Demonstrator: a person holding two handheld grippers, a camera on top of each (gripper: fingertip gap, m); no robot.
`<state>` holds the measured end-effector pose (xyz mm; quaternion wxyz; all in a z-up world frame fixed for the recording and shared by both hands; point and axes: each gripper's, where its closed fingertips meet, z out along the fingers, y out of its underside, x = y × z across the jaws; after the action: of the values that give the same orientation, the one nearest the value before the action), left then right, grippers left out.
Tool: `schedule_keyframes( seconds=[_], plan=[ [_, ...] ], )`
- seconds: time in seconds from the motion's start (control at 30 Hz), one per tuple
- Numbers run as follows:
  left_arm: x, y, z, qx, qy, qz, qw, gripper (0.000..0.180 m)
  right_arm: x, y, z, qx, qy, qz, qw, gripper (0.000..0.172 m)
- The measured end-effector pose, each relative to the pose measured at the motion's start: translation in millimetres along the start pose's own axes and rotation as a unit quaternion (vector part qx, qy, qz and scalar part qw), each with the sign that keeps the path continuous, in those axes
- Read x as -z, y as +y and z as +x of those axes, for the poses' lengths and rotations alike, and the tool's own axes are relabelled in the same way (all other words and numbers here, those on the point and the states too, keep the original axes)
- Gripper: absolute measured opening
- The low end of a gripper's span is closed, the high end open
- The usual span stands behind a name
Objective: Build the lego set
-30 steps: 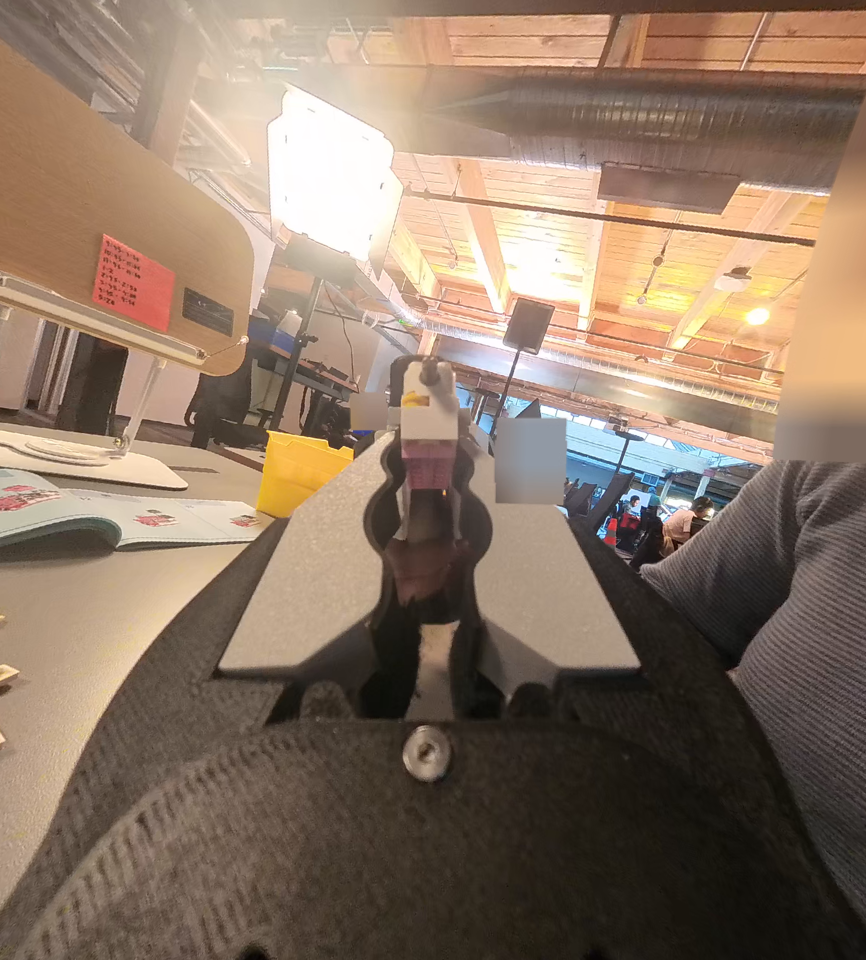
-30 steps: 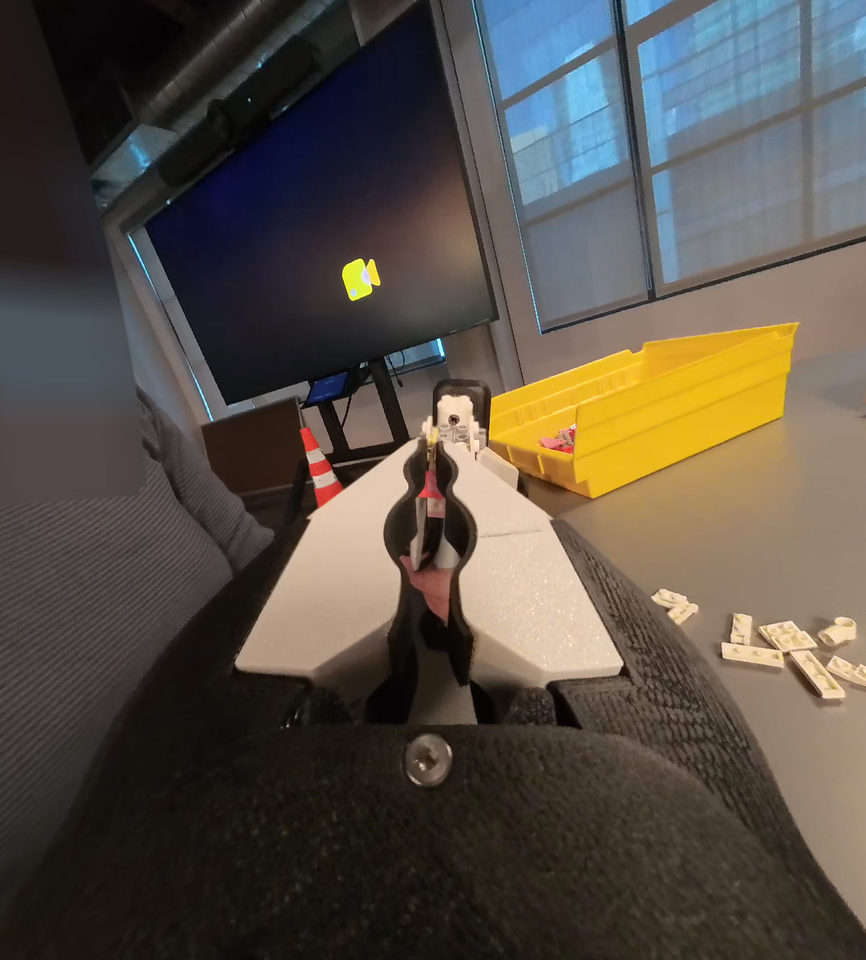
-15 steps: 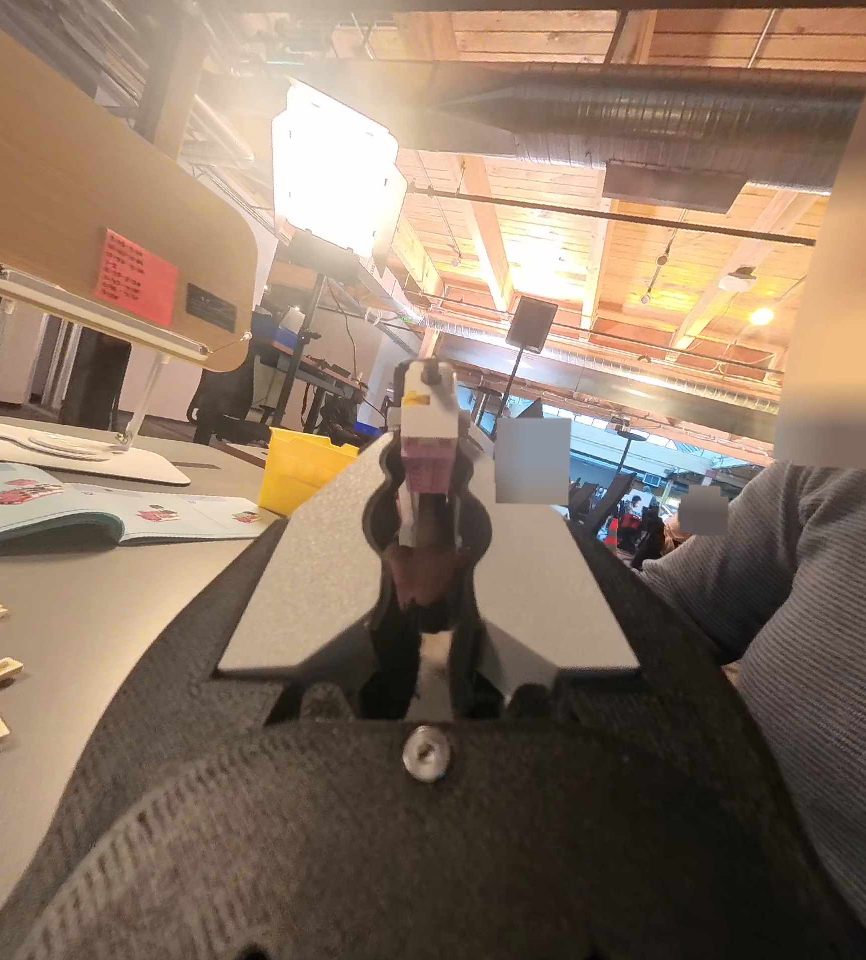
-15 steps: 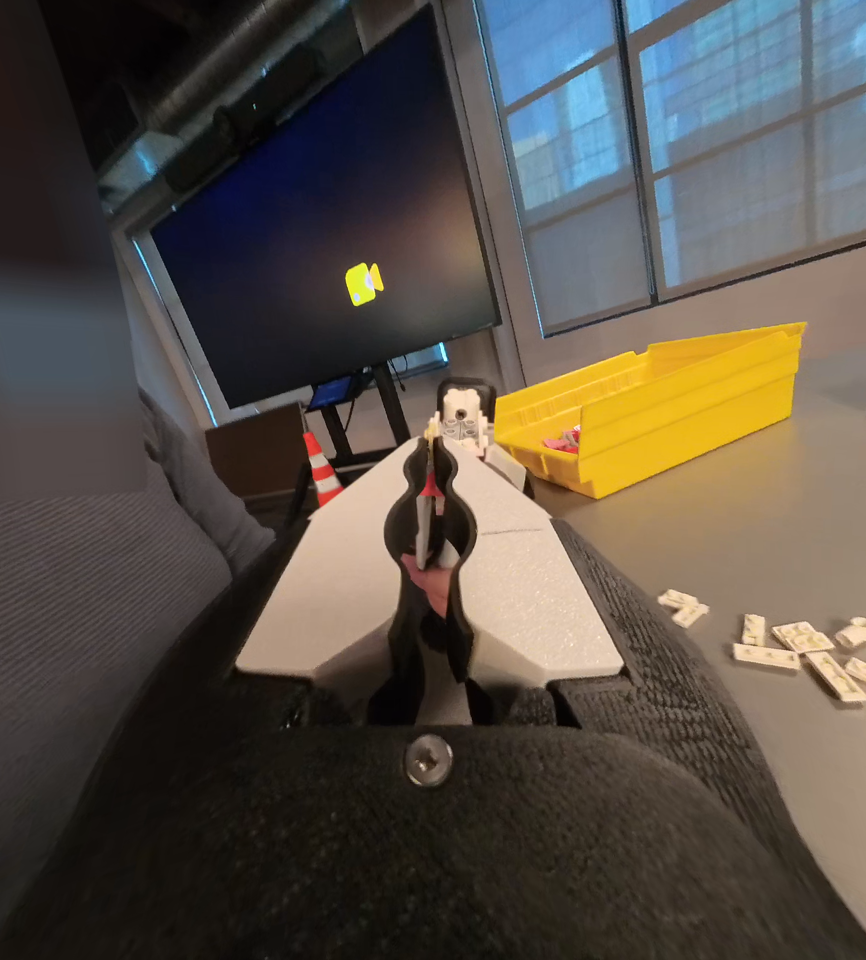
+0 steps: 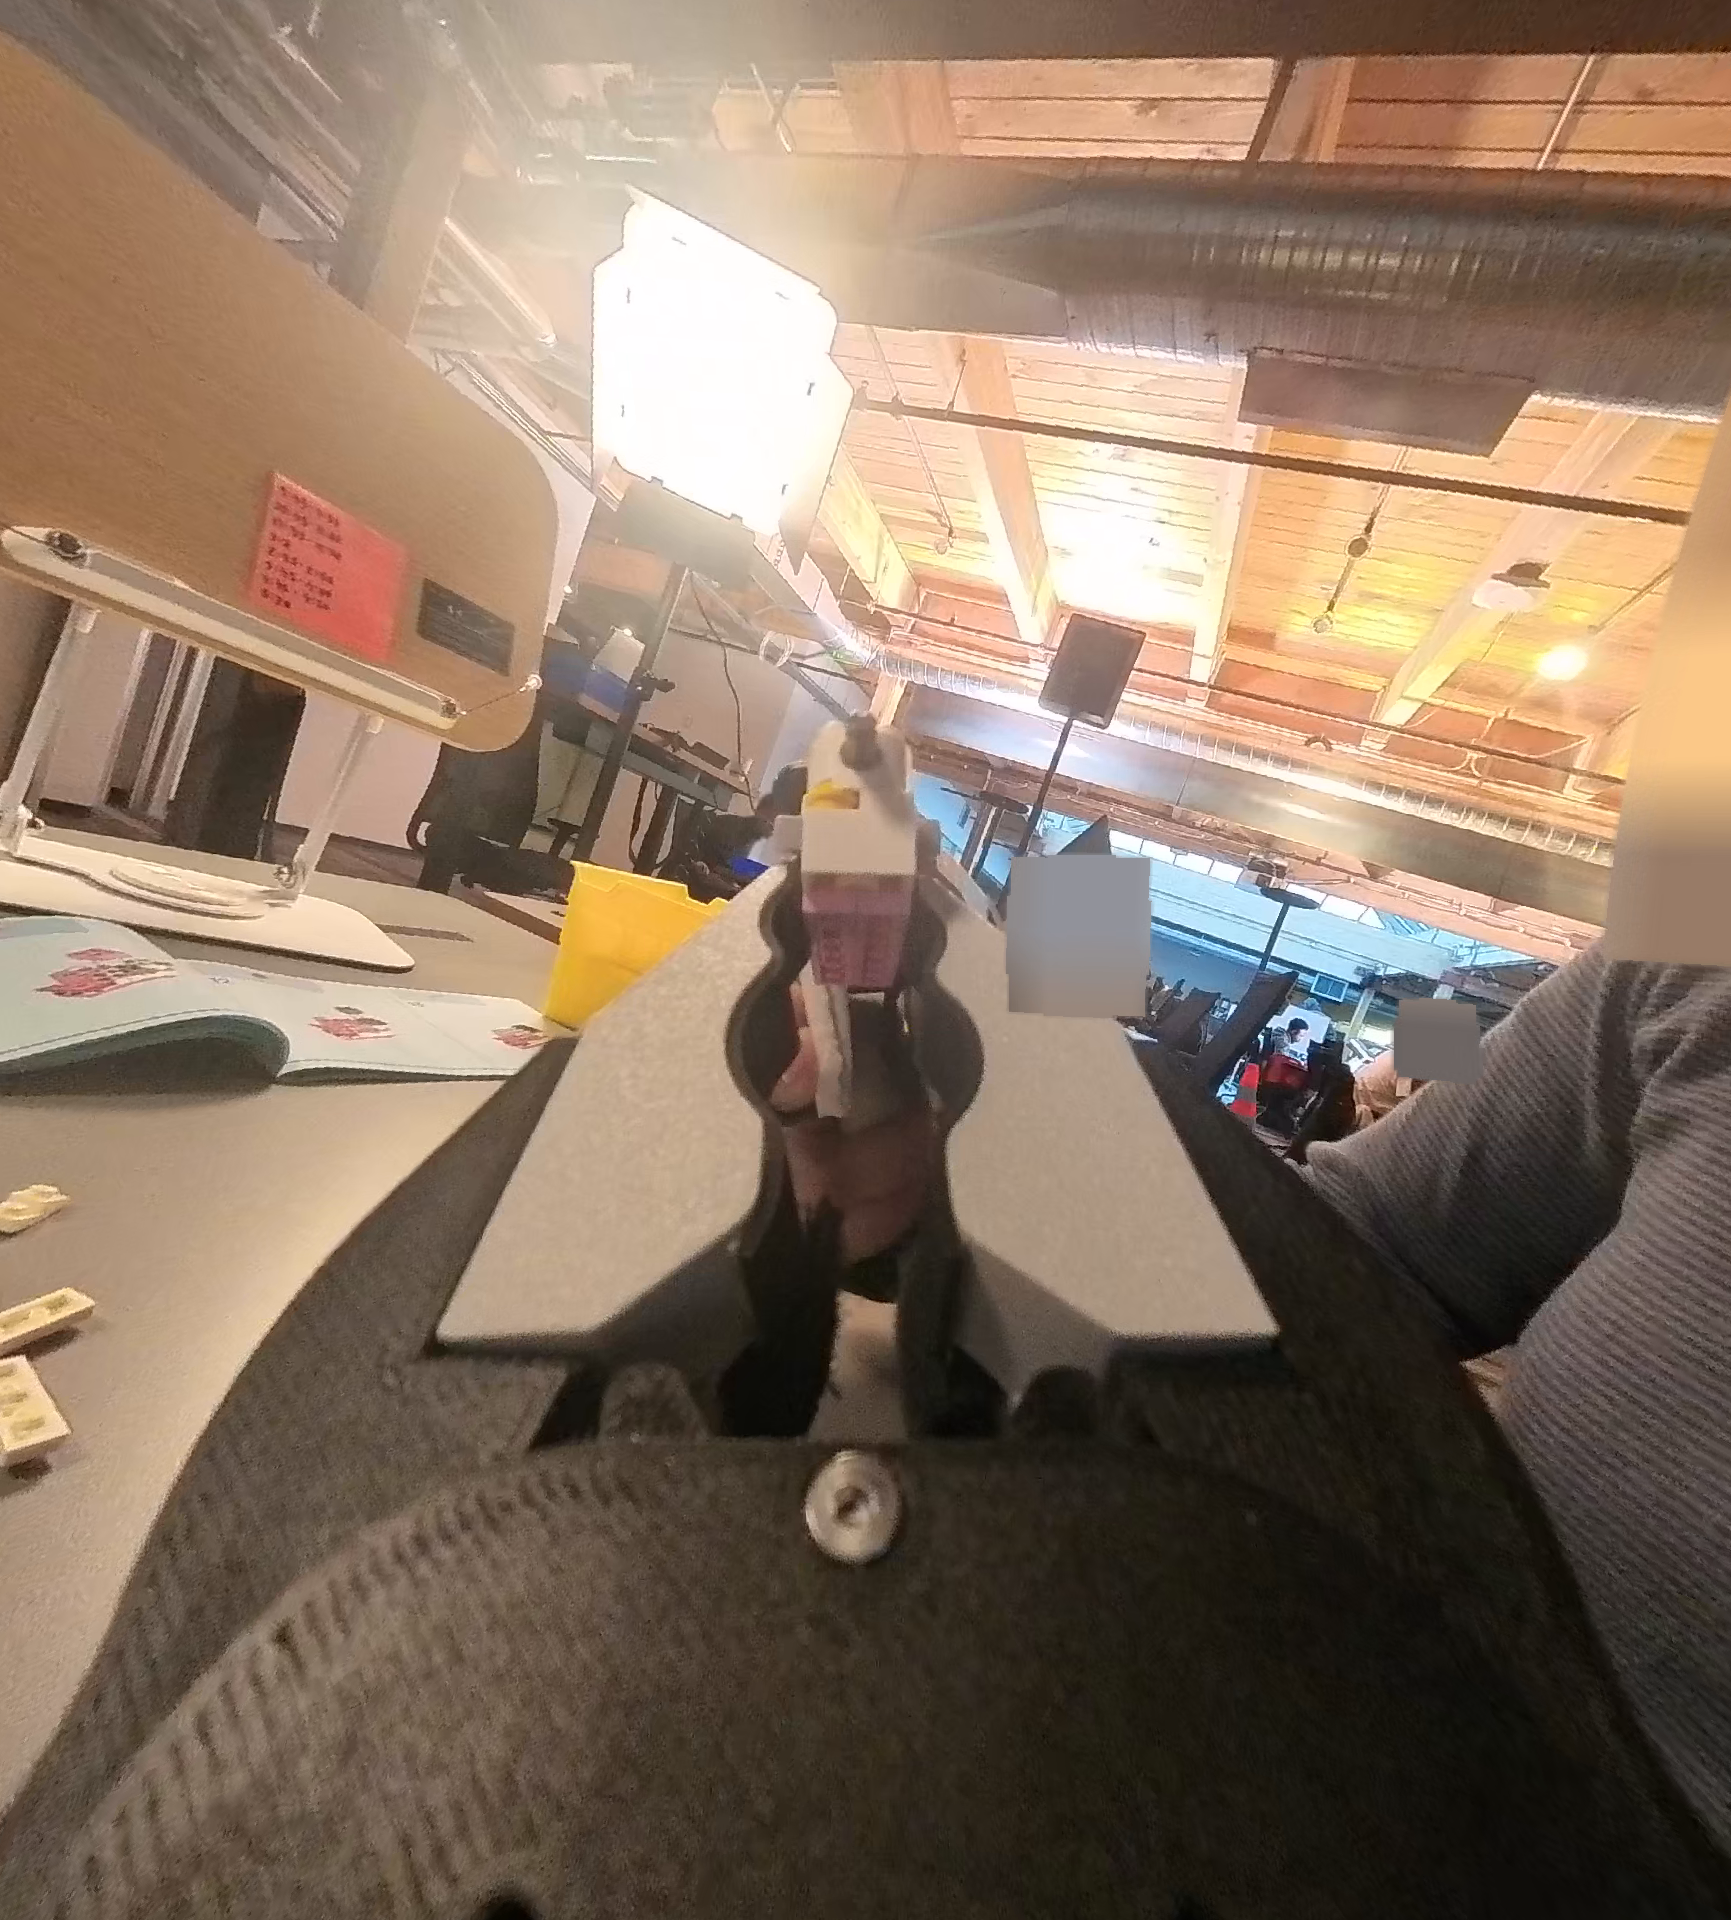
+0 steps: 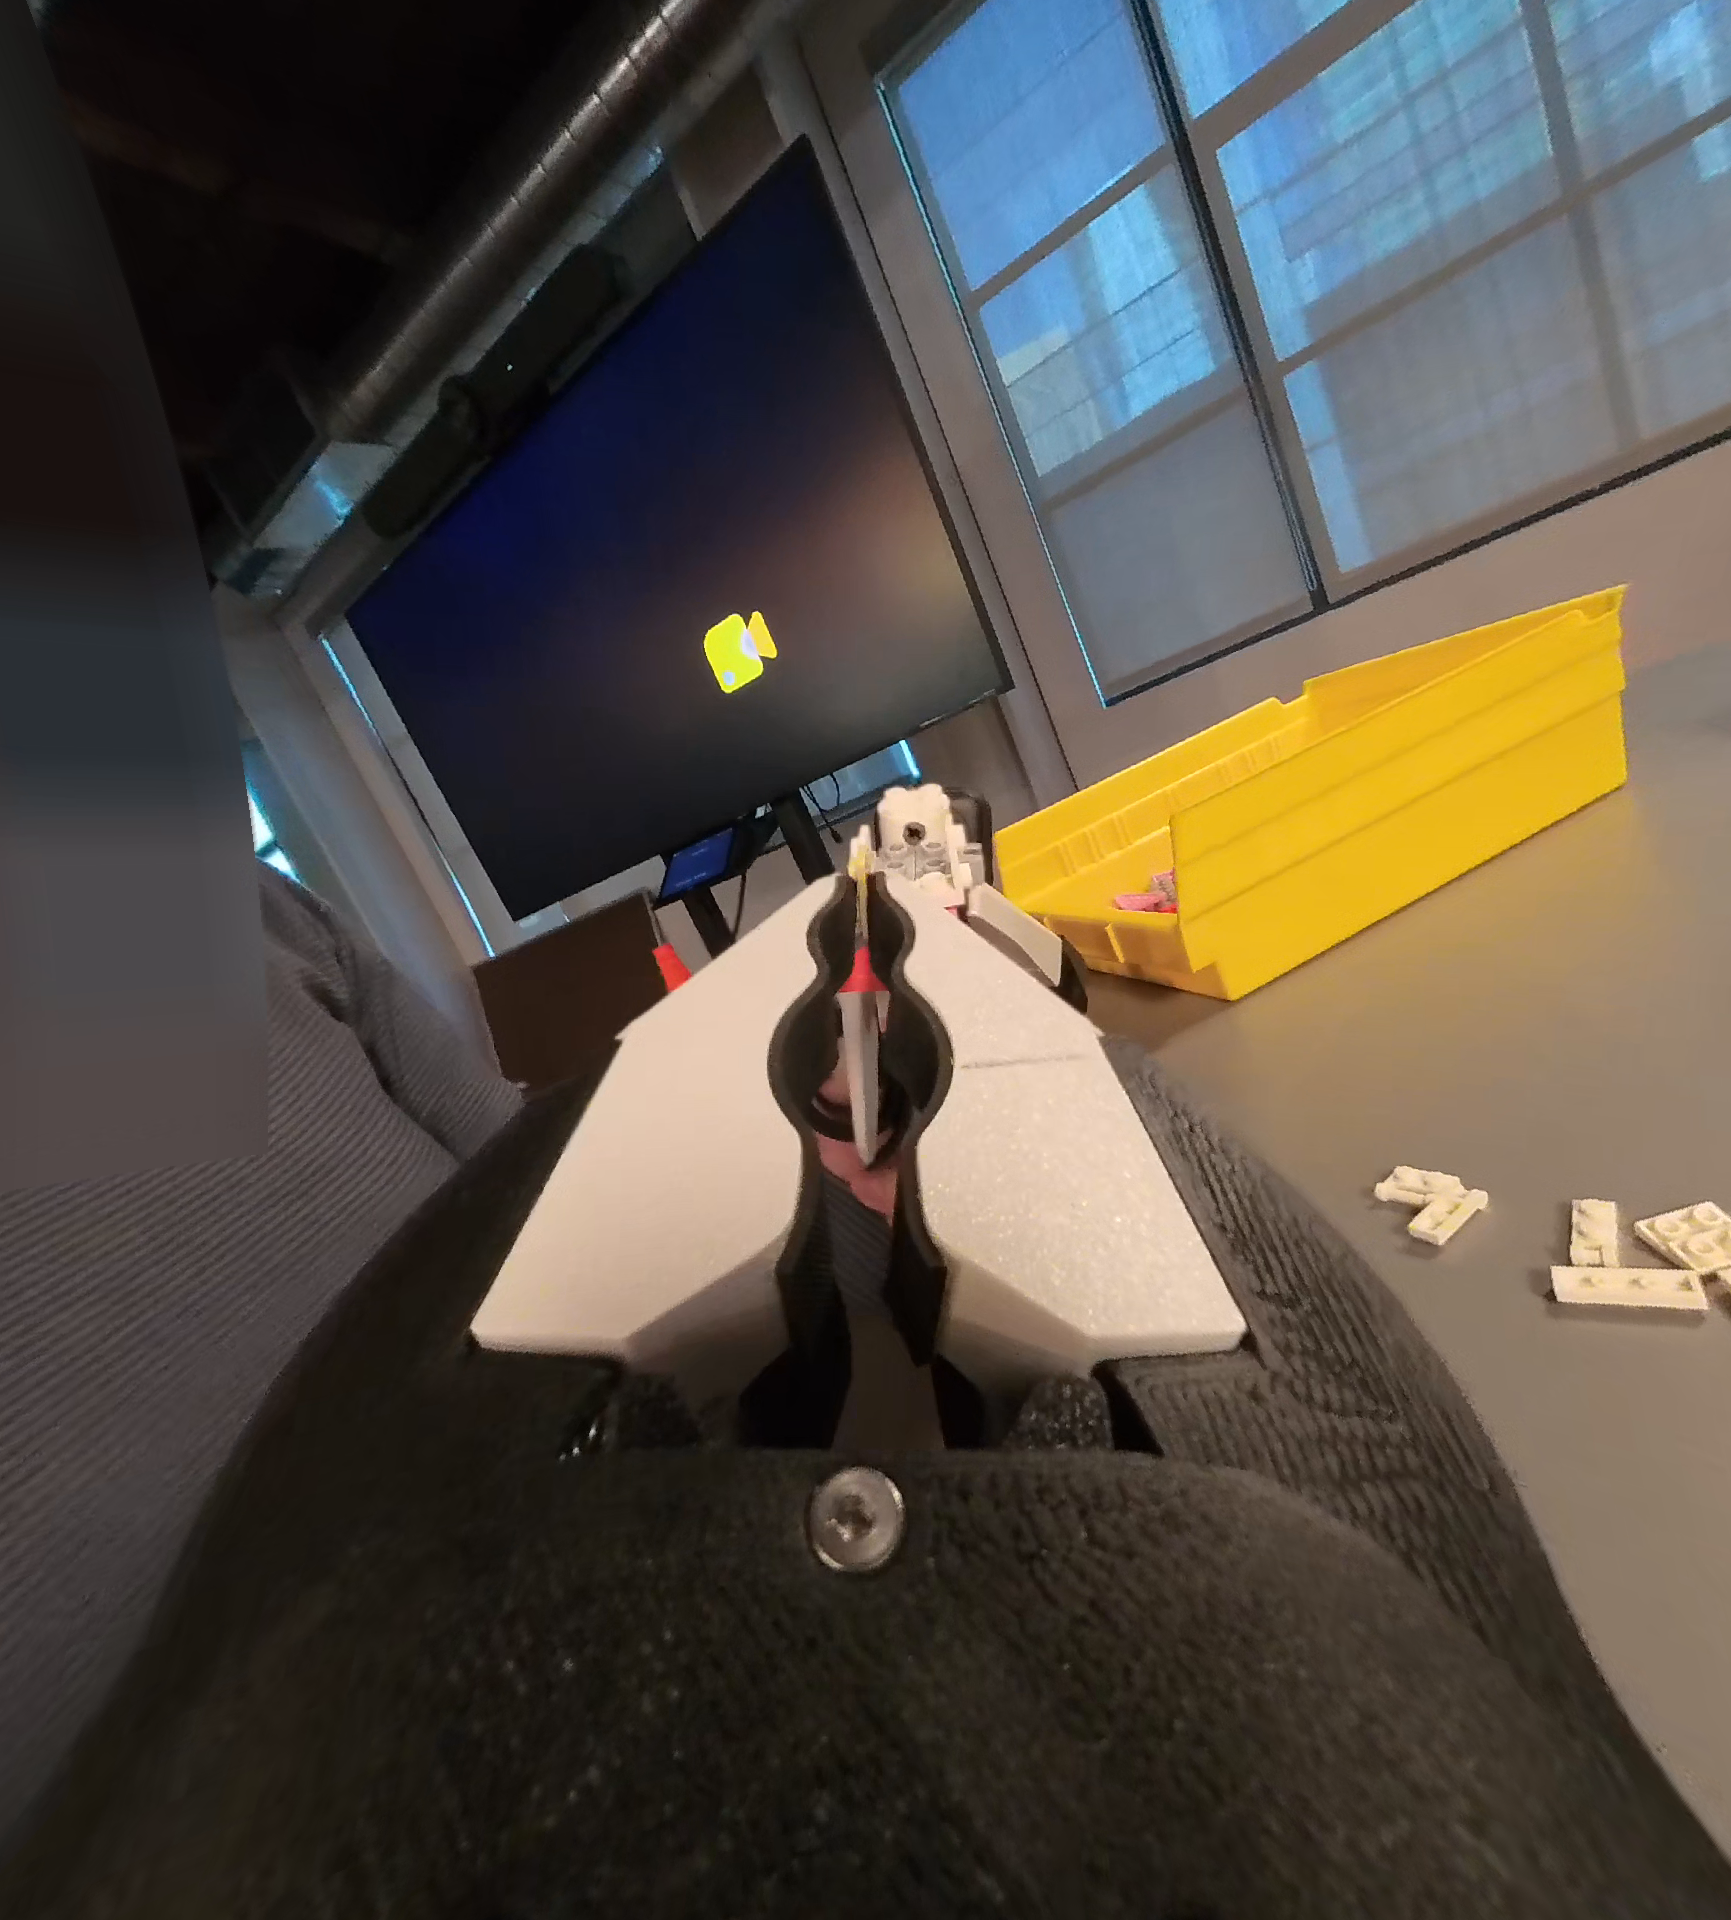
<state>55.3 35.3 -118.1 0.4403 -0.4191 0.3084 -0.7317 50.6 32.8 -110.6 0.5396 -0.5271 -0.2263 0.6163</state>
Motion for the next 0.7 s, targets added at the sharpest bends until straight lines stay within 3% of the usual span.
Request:
schedule_keyframes(
  seconds=[0.3, 0.47, 0.6, 0.7],
  plan=[
    [0, 2, -2, 0.004, -0.004, -0.004, 1.000, 0.015, 2, -1, 1, -0.012, 0.002, 0.010, 1.000, 0.001],
    [-3, 3, -3, 0.045, 0.015, -0.003, 0.999, 0.016, 2, -4, 1, 0.059, 0.030, 0.028, 0.997, 0.002],
    [1, -3, -10, 0.075, 0.010, 0.015, 0.997, 0.016, 7, -15, 0, 0.105, 0.052, 0.048, 0.992, 0.020],
    [4, -7, -15, 0.107, 0.013, 0.032, 0.994, 0.015, 11, -17, 5, 0.203, 0.106, 0.022, 0.973, 0.040]
  ],
)
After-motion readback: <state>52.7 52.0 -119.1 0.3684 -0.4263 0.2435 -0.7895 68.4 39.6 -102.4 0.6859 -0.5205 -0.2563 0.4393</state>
